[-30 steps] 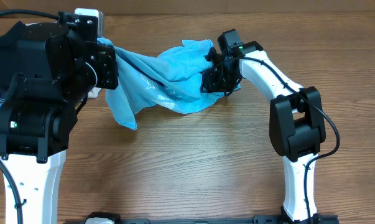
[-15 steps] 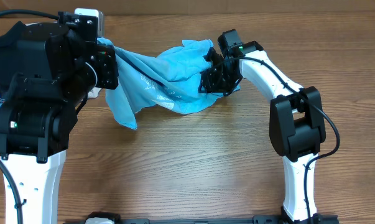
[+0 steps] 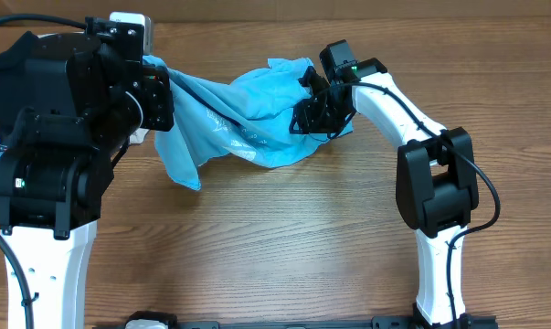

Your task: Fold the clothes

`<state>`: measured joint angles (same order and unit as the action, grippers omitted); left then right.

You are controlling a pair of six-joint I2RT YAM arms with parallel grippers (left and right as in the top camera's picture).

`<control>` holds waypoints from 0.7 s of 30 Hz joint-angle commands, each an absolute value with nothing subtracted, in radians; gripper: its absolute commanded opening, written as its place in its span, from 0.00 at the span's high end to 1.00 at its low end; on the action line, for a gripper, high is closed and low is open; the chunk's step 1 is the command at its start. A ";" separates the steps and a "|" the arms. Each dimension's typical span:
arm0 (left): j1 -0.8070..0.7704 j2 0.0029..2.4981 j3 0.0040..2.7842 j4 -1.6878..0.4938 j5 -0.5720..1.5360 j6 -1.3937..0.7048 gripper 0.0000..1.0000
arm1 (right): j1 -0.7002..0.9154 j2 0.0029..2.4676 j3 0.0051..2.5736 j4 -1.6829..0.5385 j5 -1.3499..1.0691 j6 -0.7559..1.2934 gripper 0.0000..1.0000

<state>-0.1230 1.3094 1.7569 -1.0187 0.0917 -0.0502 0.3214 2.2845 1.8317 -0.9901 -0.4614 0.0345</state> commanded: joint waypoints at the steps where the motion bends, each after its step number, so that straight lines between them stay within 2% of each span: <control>1: -0.126 1.301 1.765 -1.014 0.078 -0.037 0.94 | 0.324 2.257 1.861 -1.002 -0.473 0.038 0.47; 11: -0.126 1.301 1.765 -1.014 0.078 -0.037 0.94 | 0.334 2.257 1.860 -1.007 -0.536 0.038 0.46; 21: -0.126 1.301 1.765 -1.027 0.078 -0.038 0.93 | 0.339 2.281 1.857 -1.022 -0.409 0.065 0.43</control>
